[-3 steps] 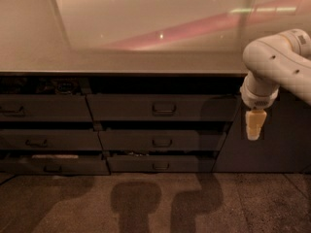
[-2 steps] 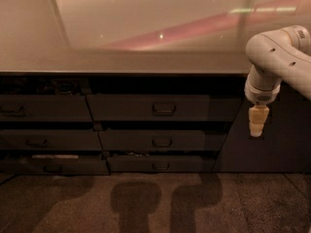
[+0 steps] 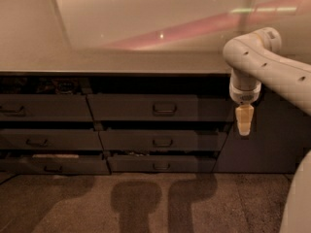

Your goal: Open top drawer

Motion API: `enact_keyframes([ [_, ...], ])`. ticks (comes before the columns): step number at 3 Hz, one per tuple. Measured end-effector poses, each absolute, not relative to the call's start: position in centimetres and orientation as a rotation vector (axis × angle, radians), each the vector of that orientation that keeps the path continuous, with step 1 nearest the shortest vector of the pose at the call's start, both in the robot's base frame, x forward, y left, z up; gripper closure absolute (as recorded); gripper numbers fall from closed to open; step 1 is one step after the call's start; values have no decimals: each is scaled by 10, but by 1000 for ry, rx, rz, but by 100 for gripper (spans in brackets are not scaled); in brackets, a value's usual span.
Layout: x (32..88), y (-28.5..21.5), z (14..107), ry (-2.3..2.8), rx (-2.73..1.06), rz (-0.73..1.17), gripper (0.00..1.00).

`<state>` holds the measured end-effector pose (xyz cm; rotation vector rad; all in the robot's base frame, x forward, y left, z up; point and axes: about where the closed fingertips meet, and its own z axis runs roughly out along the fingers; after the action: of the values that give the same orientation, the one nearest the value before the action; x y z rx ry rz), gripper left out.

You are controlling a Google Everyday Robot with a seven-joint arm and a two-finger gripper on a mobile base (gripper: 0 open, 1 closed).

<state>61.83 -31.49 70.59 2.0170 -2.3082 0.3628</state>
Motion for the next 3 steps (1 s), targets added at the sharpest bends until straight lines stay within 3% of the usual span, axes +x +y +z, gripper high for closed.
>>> enact_keyframes([
  [1, 629, -272, 689, -2151, 2107, 354, 0],
  [3, 622, -271, 686, -2110, 2143, 457, 0],
])
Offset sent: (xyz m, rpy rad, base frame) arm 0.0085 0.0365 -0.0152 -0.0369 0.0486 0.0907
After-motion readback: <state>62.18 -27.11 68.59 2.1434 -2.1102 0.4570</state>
